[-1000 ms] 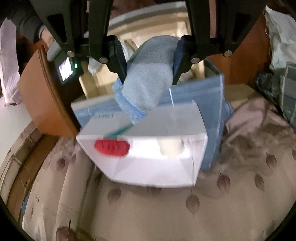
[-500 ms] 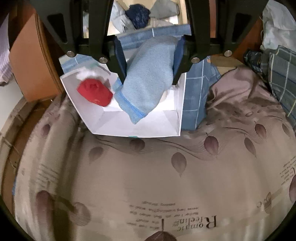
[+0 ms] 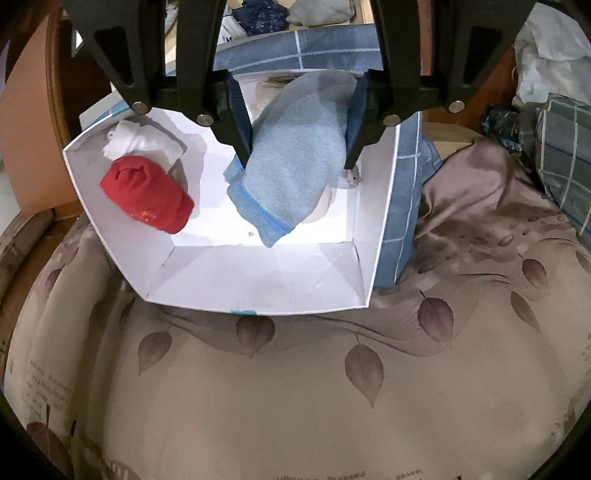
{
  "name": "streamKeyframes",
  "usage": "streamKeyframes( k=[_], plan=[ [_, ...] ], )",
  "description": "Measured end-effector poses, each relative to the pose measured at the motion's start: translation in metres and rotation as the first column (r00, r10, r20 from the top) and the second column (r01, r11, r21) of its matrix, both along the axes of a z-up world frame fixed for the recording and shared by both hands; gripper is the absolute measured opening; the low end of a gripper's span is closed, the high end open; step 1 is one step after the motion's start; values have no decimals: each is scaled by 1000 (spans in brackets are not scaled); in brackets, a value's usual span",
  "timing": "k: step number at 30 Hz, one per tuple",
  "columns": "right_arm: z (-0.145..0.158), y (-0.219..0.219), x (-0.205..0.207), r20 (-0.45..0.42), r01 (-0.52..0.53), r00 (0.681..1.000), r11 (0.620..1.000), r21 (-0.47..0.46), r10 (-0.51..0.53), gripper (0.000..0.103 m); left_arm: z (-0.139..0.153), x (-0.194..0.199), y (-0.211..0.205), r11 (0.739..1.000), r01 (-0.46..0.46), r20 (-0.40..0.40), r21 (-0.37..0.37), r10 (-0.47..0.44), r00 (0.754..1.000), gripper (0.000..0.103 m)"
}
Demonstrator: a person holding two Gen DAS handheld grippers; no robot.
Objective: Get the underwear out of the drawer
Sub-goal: 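Lift the pale blue sock and carry it over the shoebox with the left gripper, then lower the pale blue sock into the shoebox and open the left gripper, then return the left gripper over the drawer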
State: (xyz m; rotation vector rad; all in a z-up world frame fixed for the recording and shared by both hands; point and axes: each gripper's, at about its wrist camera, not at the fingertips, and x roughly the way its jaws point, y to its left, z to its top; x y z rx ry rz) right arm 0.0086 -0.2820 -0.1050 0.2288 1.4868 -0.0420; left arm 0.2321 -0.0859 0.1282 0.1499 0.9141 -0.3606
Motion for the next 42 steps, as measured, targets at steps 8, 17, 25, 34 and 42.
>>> streamKeyframes(
  k=[8,17,25,34,42],
  plan=[
    [-2,-3,0,0,5,1000,1000,9,-5,39,-16,4,-7,999,3,-39,48,-1,999,55],
    [-1,-3,0,1,5,1000,1000,10,-5,39,-3,0,5,999,-11,-60,-40,8,998,57],
    [-1,-2,0,1,4,1000,1000,10,-4,39,19,-11,7,998,10,-30,-67,-12,999,66],
    [-1,-2,0,0,15,1000,1000,13,-15,39,25,-47,15,998,63,-14,-29,-63,998,66],
    [-1,-2,0,-1,11,1000,1000,7,-11,39,-12,-95,44,997,59,-29,50,-58,998,66]
  ],
)
